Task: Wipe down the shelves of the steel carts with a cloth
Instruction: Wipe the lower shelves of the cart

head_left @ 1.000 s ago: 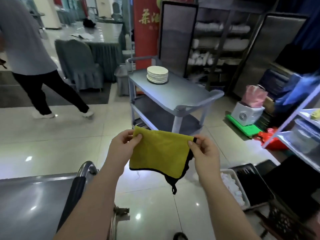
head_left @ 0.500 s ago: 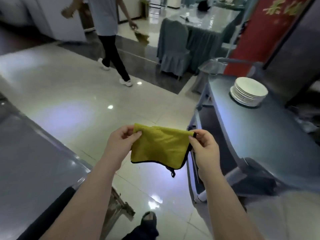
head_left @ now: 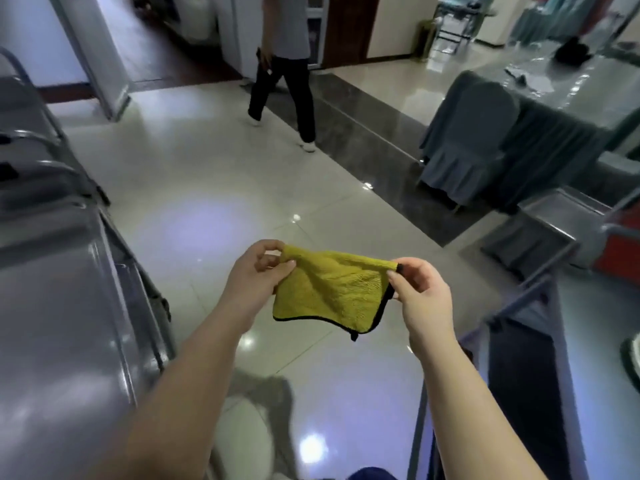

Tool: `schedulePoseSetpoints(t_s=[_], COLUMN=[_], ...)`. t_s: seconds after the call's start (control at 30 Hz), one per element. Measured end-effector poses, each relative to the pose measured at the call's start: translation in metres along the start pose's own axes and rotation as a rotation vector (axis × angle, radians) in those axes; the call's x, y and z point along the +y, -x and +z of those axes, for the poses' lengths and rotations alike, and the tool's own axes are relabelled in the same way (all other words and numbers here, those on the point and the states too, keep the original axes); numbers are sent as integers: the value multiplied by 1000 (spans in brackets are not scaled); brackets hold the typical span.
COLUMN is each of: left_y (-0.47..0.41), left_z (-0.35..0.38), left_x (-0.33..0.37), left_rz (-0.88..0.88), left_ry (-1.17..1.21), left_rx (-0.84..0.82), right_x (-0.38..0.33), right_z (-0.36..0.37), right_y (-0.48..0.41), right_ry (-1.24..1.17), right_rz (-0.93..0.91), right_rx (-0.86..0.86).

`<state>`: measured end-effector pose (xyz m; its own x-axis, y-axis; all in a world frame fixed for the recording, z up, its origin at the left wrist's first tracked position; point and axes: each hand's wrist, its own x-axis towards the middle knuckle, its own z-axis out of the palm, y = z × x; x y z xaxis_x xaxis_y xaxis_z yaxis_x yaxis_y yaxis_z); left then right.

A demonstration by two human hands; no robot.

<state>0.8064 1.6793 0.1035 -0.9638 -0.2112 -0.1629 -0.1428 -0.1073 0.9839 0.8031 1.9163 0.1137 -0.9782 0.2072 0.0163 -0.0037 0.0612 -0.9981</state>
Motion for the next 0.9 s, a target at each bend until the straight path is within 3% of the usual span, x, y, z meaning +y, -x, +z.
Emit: schedulePoseSetpoints(t_s=[0.23,0.47,0.63,0.9], left_y=[-105,-163,-172,-194], left_z=[-31,-71,-97,-183], left_x=[1,-10,-25,-41], left_rz=[-53,-29,-60,-97], left_ry=[48,220,276,333], left_rx=[271,793,1098,1379], right_x=[13,19,33,53], right_z=[95,238,341,482], right_y=[-146,-264,-286,-268], right_ry=[-56,-10,8,113], right_rz=[79,87,169,136], right_rx=[-284,-805,-1065,-1349])
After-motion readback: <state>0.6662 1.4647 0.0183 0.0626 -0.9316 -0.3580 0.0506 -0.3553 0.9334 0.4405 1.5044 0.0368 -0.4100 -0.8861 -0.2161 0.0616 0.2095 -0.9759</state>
